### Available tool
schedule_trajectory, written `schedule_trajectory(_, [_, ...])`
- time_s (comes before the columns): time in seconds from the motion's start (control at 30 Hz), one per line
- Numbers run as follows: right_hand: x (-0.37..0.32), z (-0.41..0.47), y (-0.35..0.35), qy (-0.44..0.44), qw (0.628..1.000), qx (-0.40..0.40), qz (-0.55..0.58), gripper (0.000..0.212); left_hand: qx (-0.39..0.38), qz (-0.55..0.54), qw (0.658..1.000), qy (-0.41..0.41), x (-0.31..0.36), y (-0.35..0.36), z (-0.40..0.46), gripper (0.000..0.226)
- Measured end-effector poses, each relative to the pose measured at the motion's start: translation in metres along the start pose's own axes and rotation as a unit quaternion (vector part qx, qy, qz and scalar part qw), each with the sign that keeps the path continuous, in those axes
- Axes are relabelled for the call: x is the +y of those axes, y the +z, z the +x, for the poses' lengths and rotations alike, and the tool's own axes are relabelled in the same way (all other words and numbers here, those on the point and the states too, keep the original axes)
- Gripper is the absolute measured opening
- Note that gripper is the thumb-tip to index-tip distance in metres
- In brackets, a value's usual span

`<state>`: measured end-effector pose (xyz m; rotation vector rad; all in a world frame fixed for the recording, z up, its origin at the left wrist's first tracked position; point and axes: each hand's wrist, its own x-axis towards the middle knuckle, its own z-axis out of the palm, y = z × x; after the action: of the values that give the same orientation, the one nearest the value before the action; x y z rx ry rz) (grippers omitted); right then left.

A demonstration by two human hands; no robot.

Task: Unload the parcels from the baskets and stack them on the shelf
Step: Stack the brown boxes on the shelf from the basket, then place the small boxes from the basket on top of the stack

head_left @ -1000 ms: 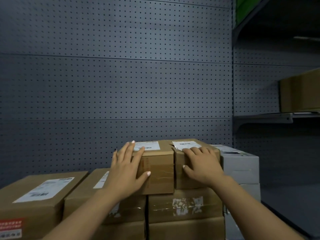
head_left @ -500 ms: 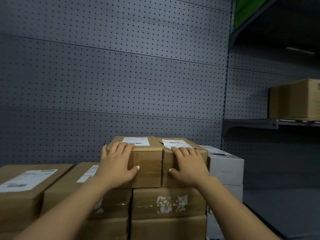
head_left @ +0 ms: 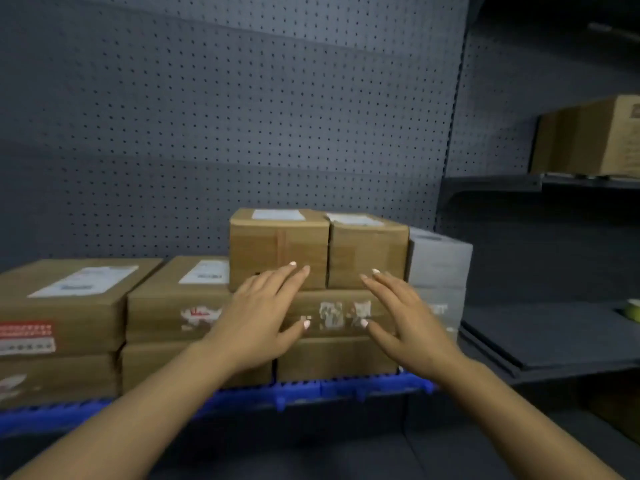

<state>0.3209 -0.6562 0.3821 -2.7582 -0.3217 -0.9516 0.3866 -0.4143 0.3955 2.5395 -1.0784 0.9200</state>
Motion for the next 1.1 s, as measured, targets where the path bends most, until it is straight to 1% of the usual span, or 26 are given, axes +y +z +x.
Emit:
schedule_trajectory(0.07, [0.002, -0.031, 0.008, 0.002, 1.000, -0.023, 0.003, 0.064, -0.024, -0.017, 0.999, 0.014, 0.015, 0.012, -0.019, 0.076])
schedule_trajectory(0.13, [0.005, -0.065, 0.014, 0.014, 0.998, -0.054, 0.007, 0.064, -0.058, -0.035, 0.997, 0.025, 0.031, 0.027, -0.035, 0.079])
schedule_trajectory(0.27, [0.020, -0.146, 0.028, 0.037, 0.995, -0.090, -0.005, 0.067, -0.102, -0.073, 0.990, 0.057, 0.072, 0.072, -0.065, 0.080])
schedule_trajectory(0.33, [0.033, -0.196, 0.038, 0.065, 0.991, -0.118, -0.006, 0.066, -0.132, -0.096, 0.984, 0.069, 0.096, 0.097, -0.081, 0.081])
schedule_trajectory(0.43, [0.056, -0.269, 0.052, 0.138, 0.980, -0.142, -0.001, 0.063, -0.179, -0.123, 0.972, 0.093, 0.130, 0.135, -0.102, 0.082])
schedule_trajectory(0.6, [0.085, -0.375, 0.069, 0.254, 0.948, -0.192, -0.012, 0.064, -0.267, -0.160, 0.943, 0.117, 0.184, 0.199, -0.130, 0.083])
schedule_trajectory(0.77, [0.105, -0.462, 0.080, 0.349, 0.902, -0.253, -0.029, 0.068, -0.343, -0.176, 0.914, 0.128, 0.233, 0.252, -0.147, 0.083])
schedule_trajectory(0.83, [0.107, -0.489, 0.080, 0.390, 0.880, -0.270, -0.029, 0.069, -0.356, -0.178, 0.907, 0.140, 0.248, 0.268, -0.151, 0.088])
schedule_trajectory(0.9, [0.105, -0.514, 0.078, 0.414, 0.862, -0.290, -0.031, 0.068, -0.370, -0.184, 0.898, 0.153, 0.264, 0.279, -0.155, 0.085])
schedule_trajectory(1.03, [0.098, -0.558, 0.072, 0.445, 0.832, -0.330, -0.033, 0.068, -0.380, -0.219, 0.881, 0.176, 0.294, 0.284, -0.164, 0.077])
schedule_trajectory(1.1, [0.093, -0.573, 0.068, 0.448, 0.819, -0.357, -0.040, 0.069, -0.378, -0.235, 0.874, 0.193, 0.306, 0.283, -0.168, 0.076])
